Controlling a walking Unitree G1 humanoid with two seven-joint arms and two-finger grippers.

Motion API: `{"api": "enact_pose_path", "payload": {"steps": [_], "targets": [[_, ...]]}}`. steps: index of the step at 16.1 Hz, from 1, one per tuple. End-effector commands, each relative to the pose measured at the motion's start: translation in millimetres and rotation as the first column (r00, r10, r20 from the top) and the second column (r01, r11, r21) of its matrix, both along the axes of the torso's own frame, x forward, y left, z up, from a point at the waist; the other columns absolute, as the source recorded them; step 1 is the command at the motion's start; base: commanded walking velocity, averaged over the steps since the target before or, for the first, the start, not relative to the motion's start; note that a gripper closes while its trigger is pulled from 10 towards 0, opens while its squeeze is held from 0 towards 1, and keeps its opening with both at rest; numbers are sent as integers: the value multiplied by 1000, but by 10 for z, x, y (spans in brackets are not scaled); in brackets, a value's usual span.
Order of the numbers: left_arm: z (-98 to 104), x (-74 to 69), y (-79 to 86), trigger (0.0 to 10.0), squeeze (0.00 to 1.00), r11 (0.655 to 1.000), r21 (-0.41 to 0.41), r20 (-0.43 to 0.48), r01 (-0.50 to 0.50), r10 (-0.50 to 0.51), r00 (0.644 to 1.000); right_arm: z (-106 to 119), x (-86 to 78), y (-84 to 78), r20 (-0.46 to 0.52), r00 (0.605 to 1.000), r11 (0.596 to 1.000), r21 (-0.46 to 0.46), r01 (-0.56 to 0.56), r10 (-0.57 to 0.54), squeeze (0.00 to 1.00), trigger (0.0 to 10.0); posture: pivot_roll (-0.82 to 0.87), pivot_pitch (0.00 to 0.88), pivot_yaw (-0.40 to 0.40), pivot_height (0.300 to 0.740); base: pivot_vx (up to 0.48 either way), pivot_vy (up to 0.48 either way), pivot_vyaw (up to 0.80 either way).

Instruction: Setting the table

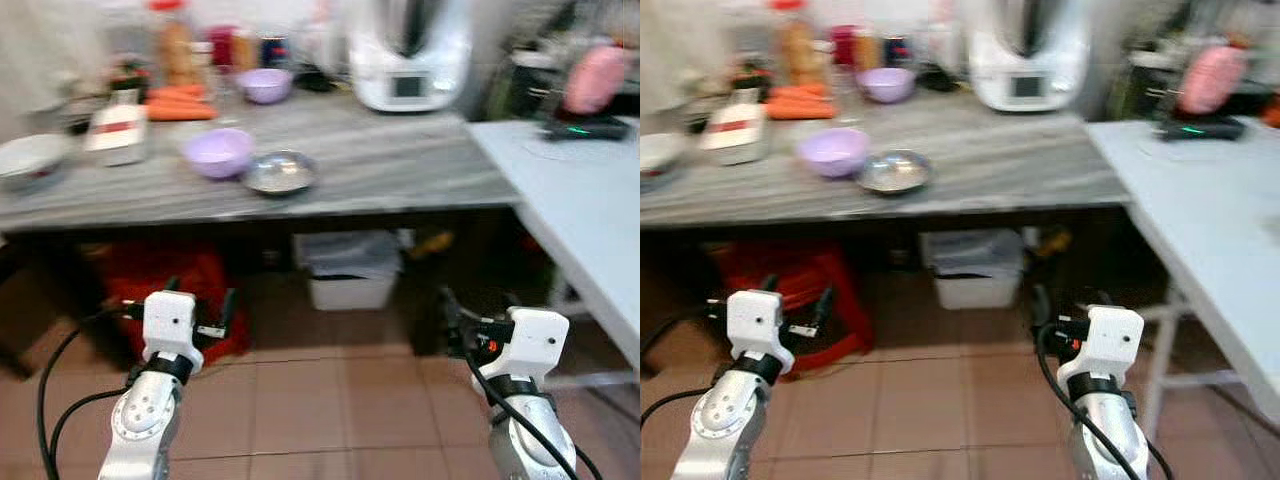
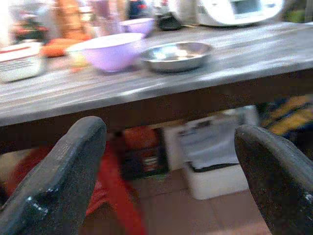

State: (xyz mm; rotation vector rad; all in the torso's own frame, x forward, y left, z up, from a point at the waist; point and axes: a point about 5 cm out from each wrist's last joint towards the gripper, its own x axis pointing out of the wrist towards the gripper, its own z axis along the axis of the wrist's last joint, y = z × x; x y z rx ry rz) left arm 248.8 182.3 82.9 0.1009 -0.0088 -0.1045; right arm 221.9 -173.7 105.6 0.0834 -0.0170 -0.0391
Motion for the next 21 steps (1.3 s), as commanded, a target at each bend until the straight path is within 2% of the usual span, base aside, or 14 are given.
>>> {"api": "enact_pose_path", "payload": {"steps": [1, 5, 8, 14, 21], "targets": [[19, 13, 18, 10000, 0, 1000, -11, -1, -1, 1, 1000, -11, 10, 8, -7, 1000, 1000, 14, -3, 3, 0, 10000, -10, 0, 21, 740, 0, 0, -800], [-21, 19, 64, 10000, 0, 999, 13, -26, -45, 45, 999, -30, 13, 9, -16, 1000, 1000, 27, -6, 7, 0, 10000, -5, 0, 18, 740, 0, 0, -106], [-31, 24, 76, 10000, 0, 999, 15, -34, -51, 52, 998, -42, 10, 15, -21, 1000, 999, 36, -4, 5, 0, 10000, -4, 0, 22, 740, -257, 0, 0], [-43, 39, 70, 10000, 0, 999, 17, -43, -42, 43, 998, -51, 12, 14, -23, 1000, 999, 44, 4, -3, 0, 10000, -8, 0, 27, 740, -316, 0, 0], [-20, 53, 26, 10000, 0, 999, 38, -18, 21, -20, 1000, -45, 26, 4, -23, 1000, 999, 45, 0, 1, 0, 10000, -8, 0, 28, 740, 0, 0, 0]]}}
